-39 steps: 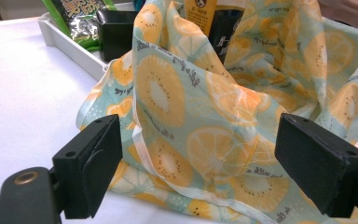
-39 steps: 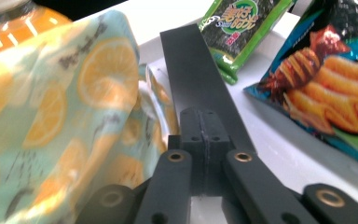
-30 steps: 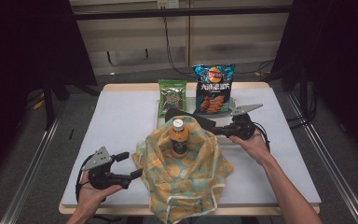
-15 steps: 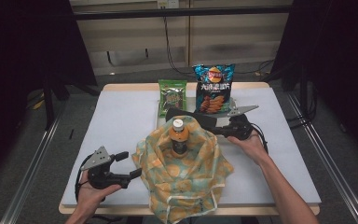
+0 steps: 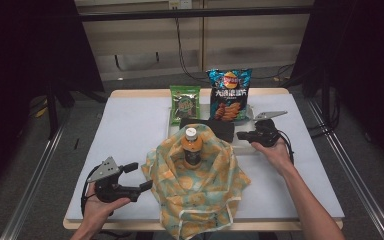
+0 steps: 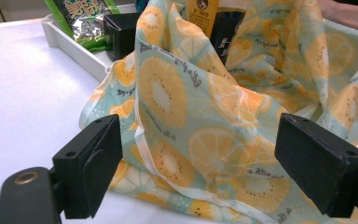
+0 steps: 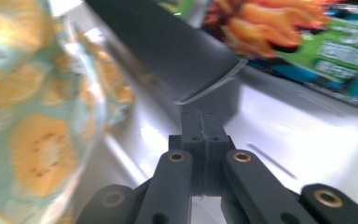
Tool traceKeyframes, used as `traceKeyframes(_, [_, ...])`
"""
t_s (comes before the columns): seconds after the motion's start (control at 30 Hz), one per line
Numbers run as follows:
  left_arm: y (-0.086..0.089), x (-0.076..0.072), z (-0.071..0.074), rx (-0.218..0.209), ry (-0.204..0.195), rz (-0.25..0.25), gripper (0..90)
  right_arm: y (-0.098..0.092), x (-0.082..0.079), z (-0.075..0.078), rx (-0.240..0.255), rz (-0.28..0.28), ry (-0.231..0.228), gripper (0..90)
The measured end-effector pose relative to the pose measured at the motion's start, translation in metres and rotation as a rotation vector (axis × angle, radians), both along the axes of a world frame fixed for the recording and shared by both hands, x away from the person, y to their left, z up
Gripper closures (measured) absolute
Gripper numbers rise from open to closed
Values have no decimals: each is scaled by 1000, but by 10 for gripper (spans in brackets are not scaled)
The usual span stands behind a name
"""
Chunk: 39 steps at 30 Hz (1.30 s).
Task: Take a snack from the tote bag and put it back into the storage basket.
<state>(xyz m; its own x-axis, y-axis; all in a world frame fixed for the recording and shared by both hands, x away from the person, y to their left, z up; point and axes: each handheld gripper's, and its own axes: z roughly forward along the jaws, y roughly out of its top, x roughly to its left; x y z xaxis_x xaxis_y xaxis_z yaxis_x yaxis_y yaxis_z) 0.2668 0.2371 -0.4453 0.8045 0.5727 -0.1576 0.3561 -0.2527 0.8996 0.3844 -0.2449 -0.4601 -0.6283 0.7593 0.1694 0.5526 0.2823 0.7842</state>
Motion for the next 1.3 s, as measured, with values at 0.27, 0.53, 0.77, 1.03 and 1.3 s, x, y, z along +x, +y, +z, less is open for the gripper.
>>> traceKeyframes(0.27, [0, 0, 1, 1, -3, -7, 149, 7, 20, 0, 2, -61, 18, 900])
traceKeyframes(0.53, [1, 1, 1, 7, 0, 4, 149, 17, 33, -6, -8, -73, 23, 900])
traceKeyframes(0.77, [0, 2, 0, 3, 1, -7, 150, 22, 43, -1, 1, -81, 16, 900])
traceKeyframes(1.03, [1, 1, 1, 4, 0, 3, 150, 33, 54, 1, -2, -69, 27, 900])
traceKeyframes(1.3, [1, 2, 0, -3, 5, -8, 153, 44, 59, 5, -8, -57, 28, 900])
